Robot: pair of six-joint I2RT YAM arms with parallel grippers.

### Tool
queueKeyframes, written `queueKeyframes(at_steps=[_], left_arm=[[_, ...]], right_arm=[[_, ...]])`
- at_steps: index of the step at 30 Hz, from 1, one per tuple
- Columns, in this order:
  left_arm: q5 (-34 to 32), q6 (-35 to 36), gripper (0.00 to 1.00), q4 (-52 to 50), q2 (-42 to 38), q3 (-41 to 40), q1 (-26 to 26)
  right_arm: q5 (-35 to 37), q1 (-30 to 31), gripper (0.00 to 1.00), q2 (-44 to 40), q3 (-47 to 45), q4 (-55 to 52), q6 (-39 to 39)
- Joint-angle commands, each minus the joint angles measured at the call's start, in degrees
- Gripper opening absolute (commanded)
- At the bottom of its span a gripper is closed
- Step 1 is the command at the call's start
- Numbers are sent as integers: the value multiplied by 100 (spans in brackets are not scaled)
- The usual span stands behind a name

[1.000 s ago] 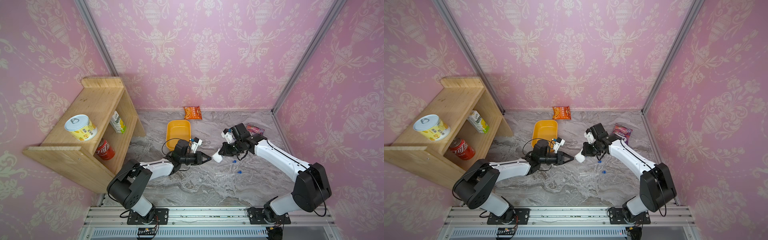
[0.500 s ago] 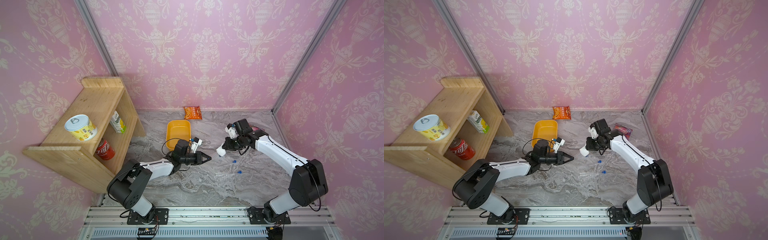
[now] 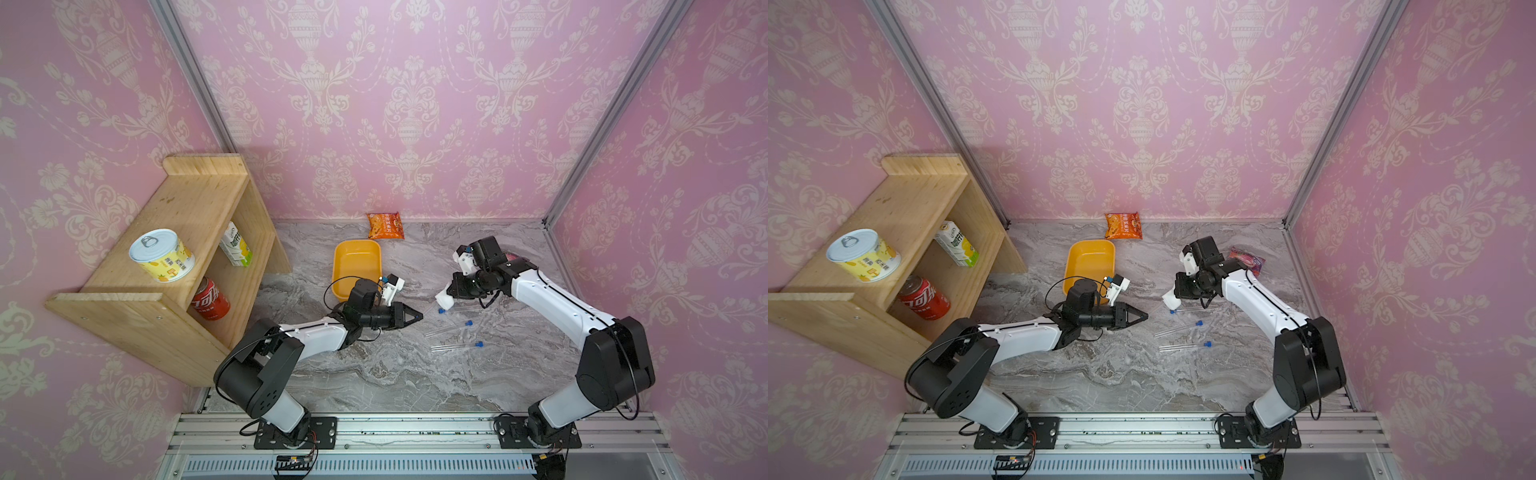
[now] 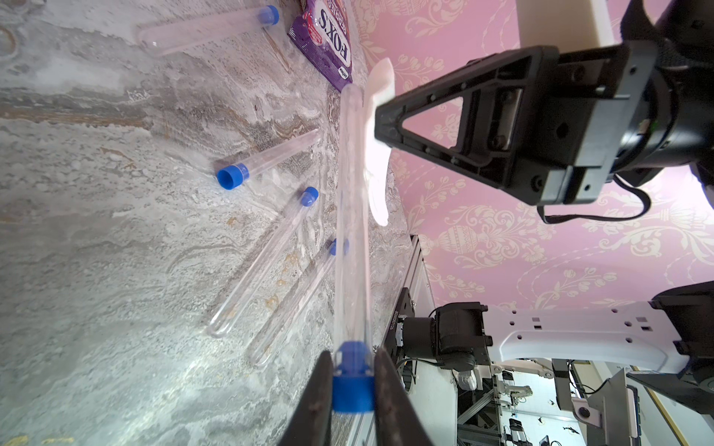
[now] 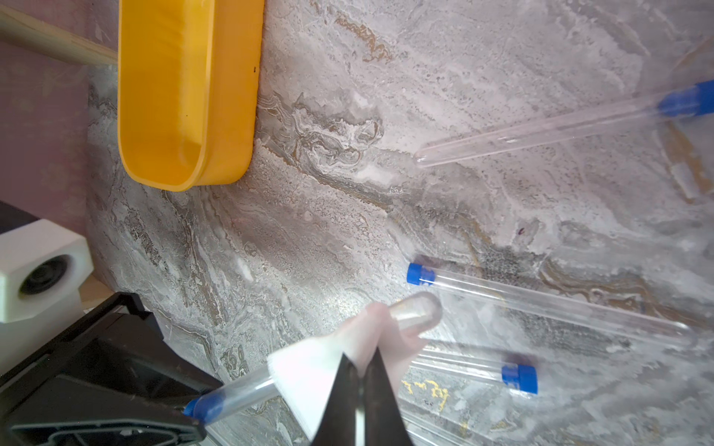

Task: Wipe the exteriors of test tubes
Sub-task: Wipe the dirt from the test tube.

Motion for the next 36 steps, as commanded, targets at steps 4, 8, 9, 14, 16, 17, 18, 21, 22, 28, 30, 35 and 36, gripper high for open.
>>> queueKeyframes(at_steps=[4,8,9,14,16,17,18,21,22,28,30,35,36], left_arm=[[197,-12,20,4,-62,151,43],[204,-4,20,-9,-37,179,43],[205,-4,20,-10,-35,179,48],[205,-21,20,17,-36,193,45],[205,-30,20,17,-52,188,45],[201,-38,20,17,-61,188,47],[206,-39,21,9,-71,188,48],[205,-46,20,-10,-98,179,50],[214,-48,21,-9,-113,171,43],[223,-26,21,-43,-150,162,44],[231,-28,21,-29,-132,154,43],[244,-100,21,70,-143,144,45],[241,-100,20,63,-147,144,43]], right_arm=[[-125,396,0,-290,-39,52,250],[-141,634,0,-450,-78,60,398],[-155,678,0,-469,-92,57,429],[-58,773,0,-495,-140,0,404],[59,766,0,-435,-134,-70,324],[124,764,0,-407,-119,-85,278],[176,752,0,-373,-110,-102,242],[191,636,0,-306,-88,-86,169],[185,571,0,-305,-96,-72,146],[143,123,0,-247,-70,-79,-45],[134,-7,0,-190,-40,-76,-114],[121,-326,0,25,49,-73,-286],[125,-386,0,52,53,-68,-310]])
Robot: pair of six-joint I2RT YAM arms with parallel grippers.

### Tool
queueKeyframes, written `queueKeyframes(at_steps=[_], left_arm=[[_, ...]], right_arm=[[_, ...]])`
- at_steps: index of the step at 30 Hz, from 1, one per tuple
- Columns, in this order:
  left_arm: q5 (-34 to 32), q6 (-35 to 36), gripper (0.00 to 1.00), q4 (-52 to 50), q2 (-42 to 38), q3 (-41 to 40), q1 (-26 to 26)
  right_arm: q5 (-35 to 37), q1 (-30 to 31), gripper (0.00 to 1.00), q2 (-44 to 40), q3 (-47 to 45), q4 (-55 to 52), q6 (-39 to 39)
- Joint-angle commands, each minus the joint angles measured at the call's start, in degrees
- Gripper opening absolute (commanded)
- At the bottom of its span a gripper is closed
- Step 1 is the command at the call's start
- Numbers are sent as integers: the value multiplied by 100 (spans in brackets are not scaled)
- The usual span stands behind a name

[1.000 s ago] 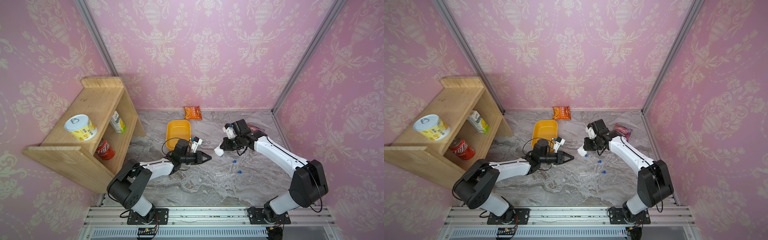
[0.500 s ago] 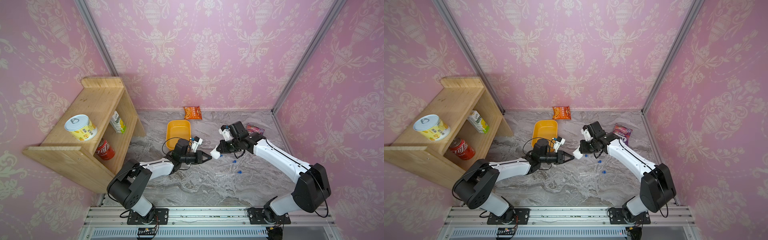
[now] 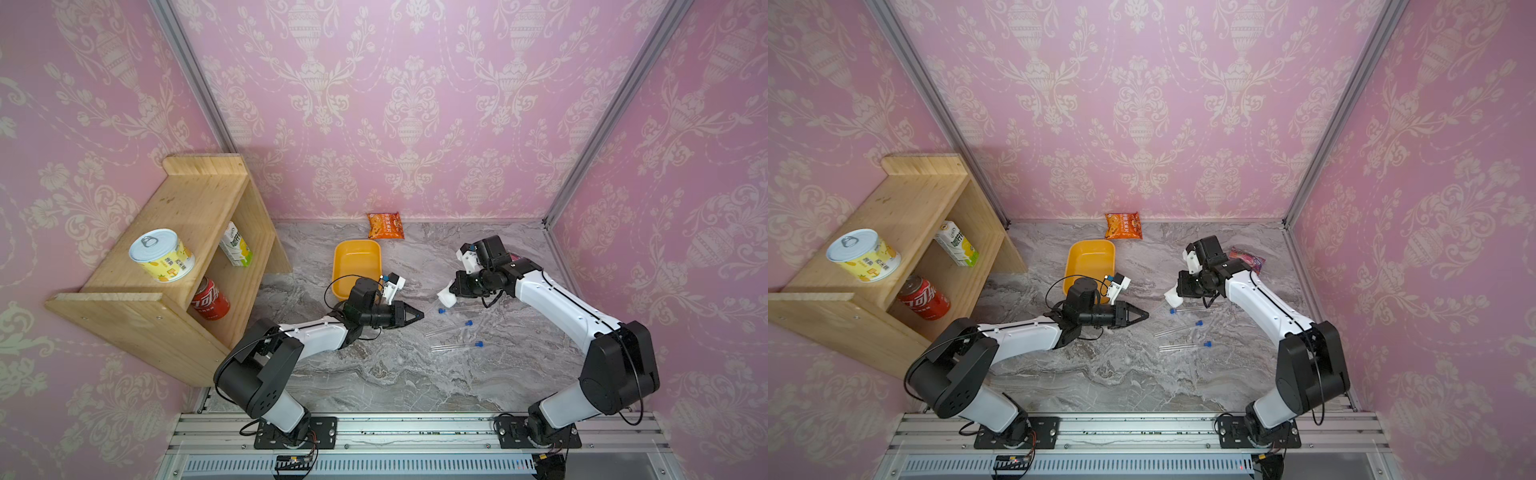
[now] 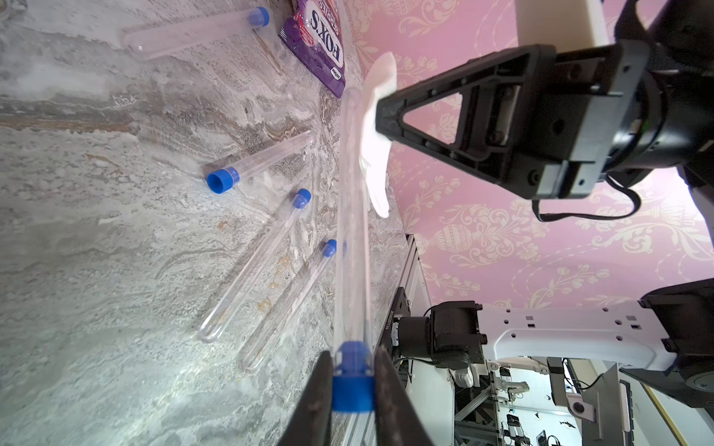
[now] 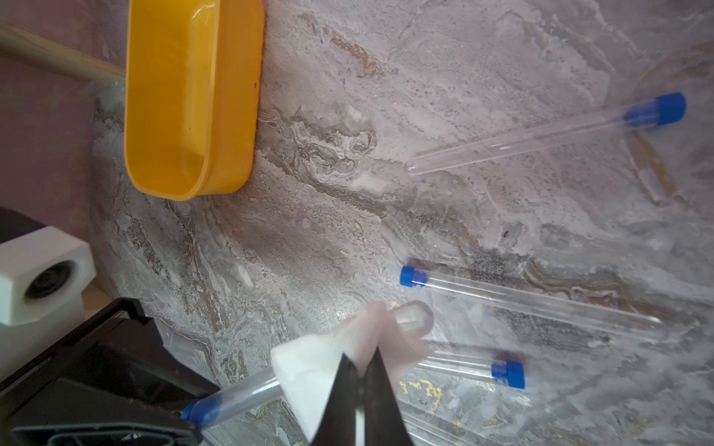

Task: Wipe the exteriors of test tubes
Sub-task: Wipe the dirt from the test tube.

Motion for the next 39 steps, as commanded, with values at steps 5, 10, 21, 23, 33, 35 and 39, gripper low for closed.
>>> queueKeyframes(at_steps=[5,10,21,23,33,35,39], left_arm=[[184,-52,21,19,-147,89,43],[179,-61,20,46,-127,94,43],[175,-87,20,90,-70,116,43],[171,-78,21,85,-66,116,43],[178,-70,21,68,-31,151,43],[175,-70,21,72,-22,155,45],[175,-87,20,116,9,166,43]], right_arm=[[2,-393,0,158,88,-41,-296],[-27,-530,0,194,114,-32,-333],[-248,-366,0,14,-7,90,-114],[-207,-270,0,-46,-43,97,-75],[-13,414,0,-310,-88,123,248],[17,554,0,-387,-88,119,331],[79,833,0,-450,-88,152,487]])
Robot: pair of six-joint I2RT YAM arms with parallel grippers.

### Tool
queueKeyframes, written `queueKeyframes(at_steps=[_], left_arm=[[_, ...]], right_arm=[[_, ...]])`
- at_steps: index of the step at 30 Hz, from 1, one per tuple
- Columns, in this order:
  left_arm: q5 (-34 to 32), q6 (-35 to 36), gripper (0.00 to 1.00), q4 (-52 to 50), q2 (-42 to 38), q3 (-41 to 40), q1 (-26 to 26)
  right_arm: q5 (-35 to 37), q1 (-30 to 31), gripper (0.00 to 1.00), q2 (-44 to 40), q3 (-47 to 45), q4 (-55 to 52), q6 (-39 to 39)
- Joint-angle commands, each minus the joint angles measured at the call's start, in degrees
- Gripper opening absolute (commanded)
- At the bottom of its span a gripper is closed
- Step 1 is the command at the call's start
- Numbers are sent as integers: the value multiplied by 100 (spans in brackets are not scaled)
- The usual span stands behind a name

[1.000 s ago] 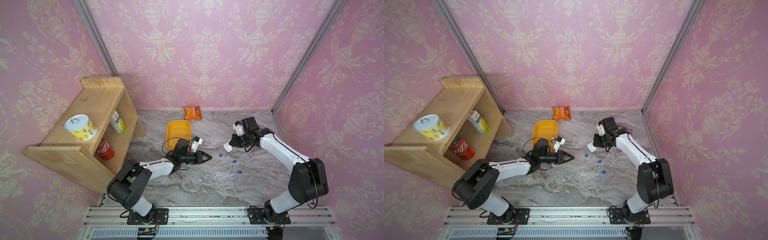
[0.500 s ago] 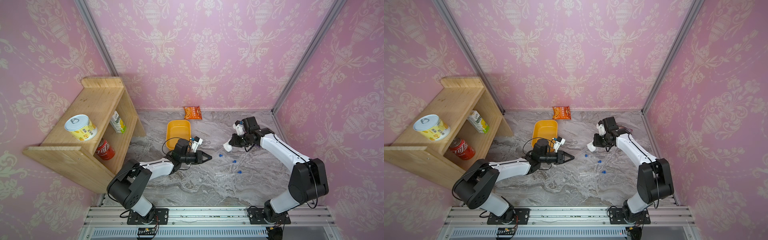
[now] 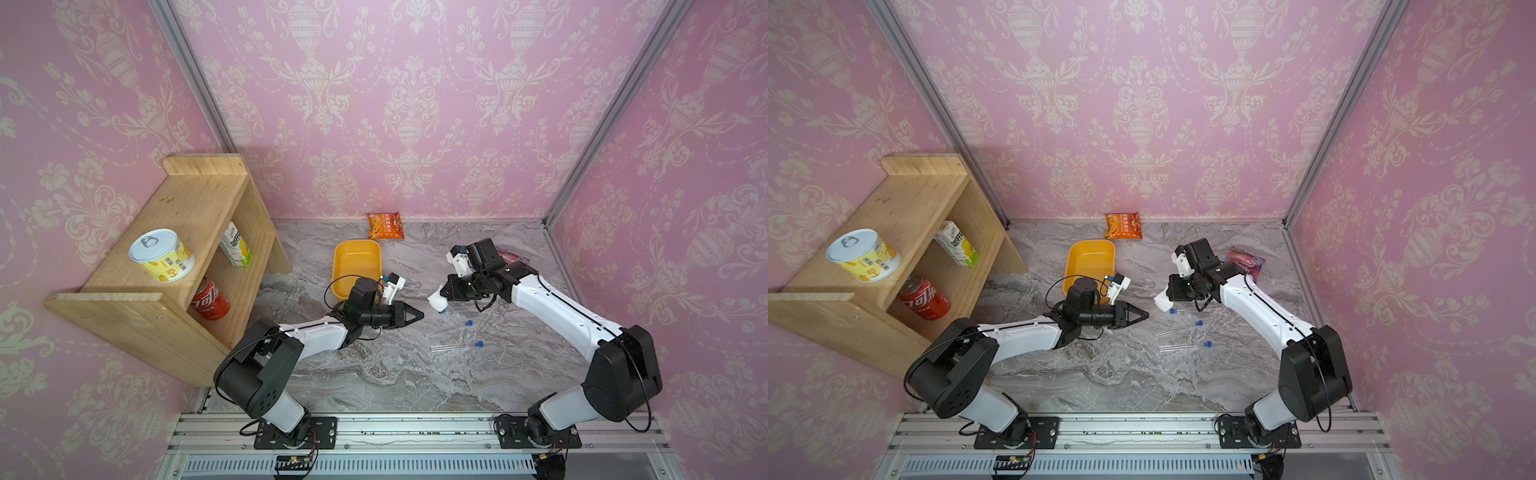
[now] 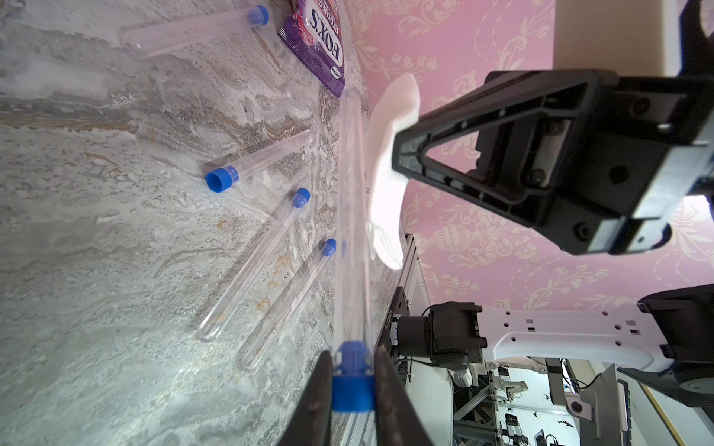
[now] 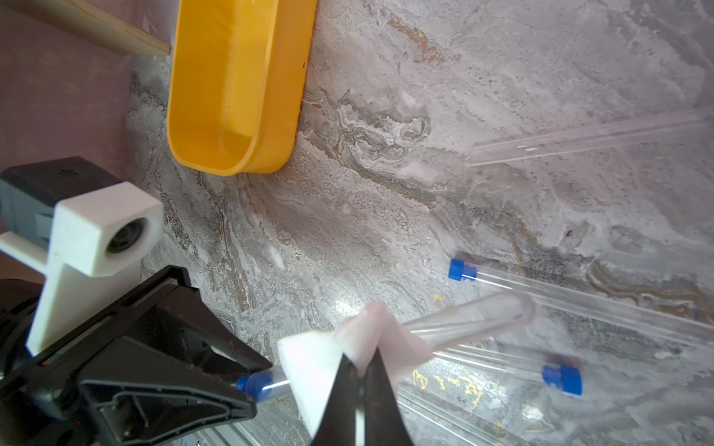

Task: Wipe the exteriors of test tubes
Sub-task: Wipe the dirt from the test tube.

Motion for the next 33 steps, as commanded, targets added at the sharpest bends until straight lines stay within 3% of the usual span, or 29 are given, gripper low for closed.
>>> queueKeyframes(at_steps=[1,12,25,33], left_arm=[[160,-68,20,119,13,172,43],[187,-95,20,112,-17,192,44],[204,-138,20,138,-109,166,44],[171,-129,20,138,-110,188,44]], right_arm=[[132,196,0,-173,-86,100,246],[545,269,0,-181,-229,-141,-12],[519,-1019,0,188,-85,-73,-525],[192,-2000,0,86,-604,375,-76]])
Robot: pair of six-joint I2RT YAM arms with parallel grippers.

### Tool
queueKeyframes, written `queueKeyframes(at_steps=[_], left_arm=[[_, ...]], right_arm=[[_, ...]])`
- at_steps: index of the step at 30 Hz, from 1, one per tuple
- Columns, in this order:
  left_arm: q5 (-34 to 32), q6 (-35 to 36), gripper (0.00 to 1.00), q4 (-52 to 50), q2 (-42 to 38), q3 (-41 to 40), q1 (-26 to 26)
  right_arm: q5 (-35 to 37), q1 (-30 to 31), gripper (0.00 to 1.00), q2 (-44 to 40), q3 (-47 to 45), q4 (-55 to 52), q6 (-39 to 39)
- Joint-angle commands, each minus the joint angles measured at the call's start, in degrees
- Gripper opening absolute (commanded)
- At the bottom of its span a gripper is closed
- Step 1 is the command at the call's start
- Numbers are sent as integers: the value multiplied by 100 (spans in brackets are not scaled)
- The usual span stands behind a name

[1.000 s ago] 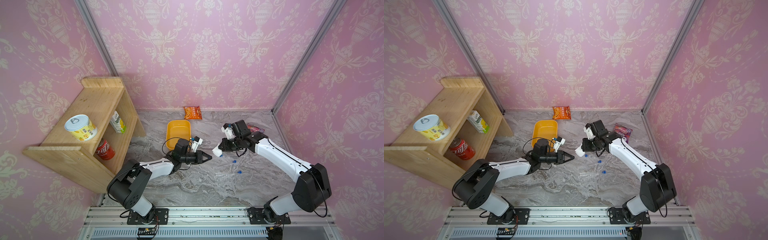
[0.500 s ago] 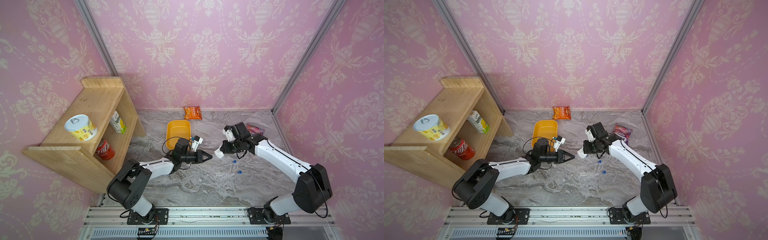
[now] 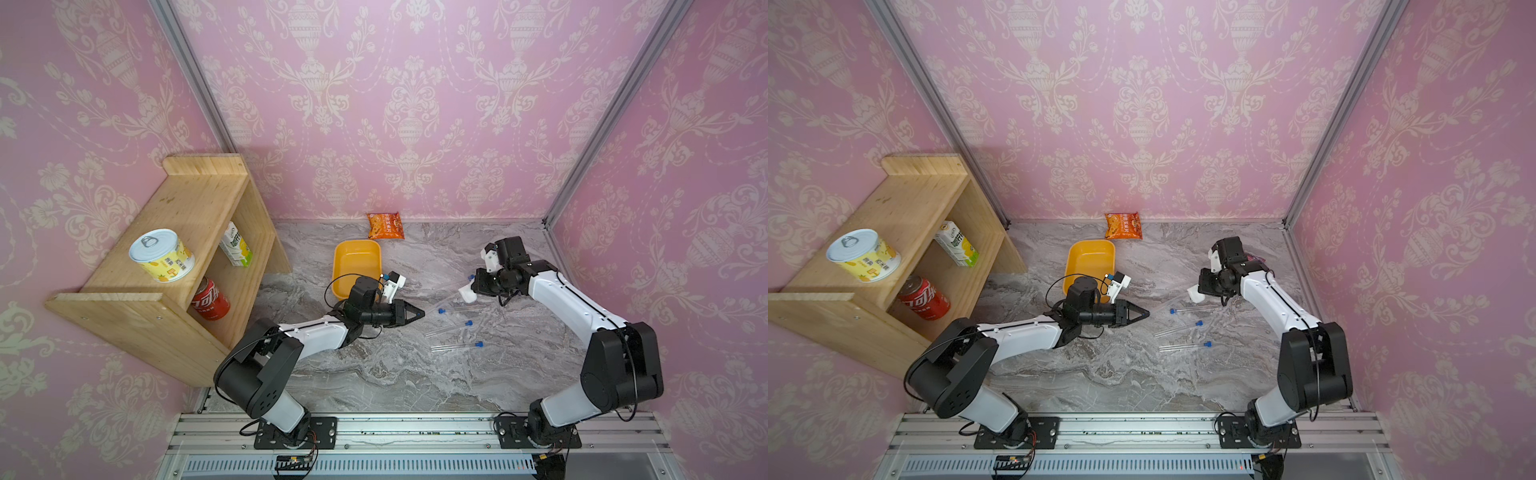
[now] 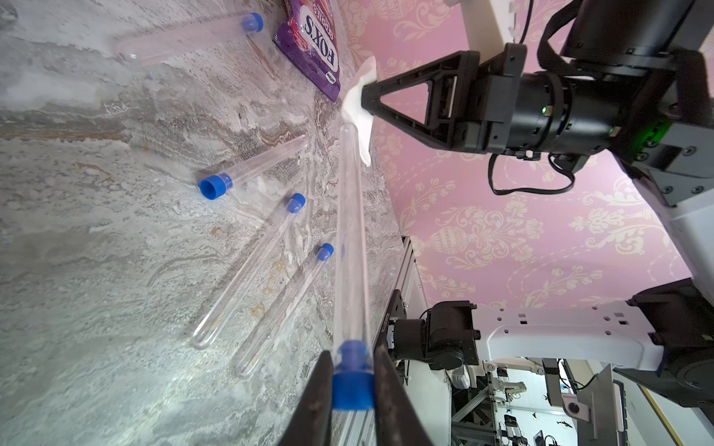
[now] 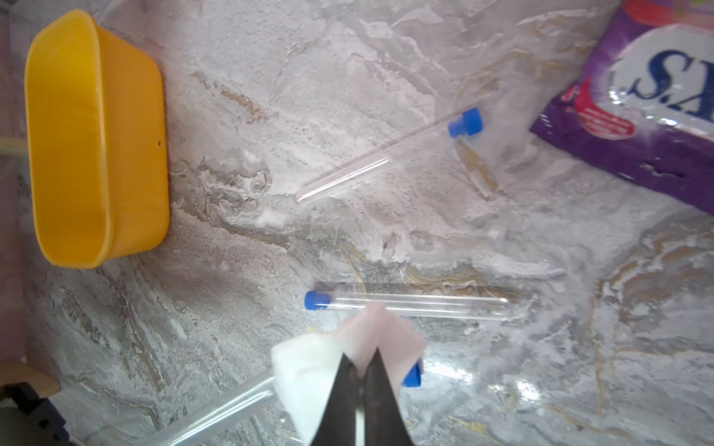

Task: Wipe the exteriors of test tubes
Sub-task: Wipe the dirt from the test tube.

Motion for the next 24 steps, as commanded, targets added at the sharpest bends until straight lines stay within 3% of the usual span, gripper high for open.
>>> queueKeyframes(at_steps=[1,8,17,24], left_arm=[[158,-83,20,125,-110,126,49],[123,-196,21,343,-66,191,43],[-80,-430,20,825,385,565,-46],[-106,-505,20,951,585,781,-150]], right_arm=[[-368,-269,0,-109,-236,290,311],[-1713,-446,0,-291,-1002,1216,1307],[-1264,-346,0,-1780,-1975,1874,2468],[-1068,-235,0,-1963,-1971,1882,2605]])
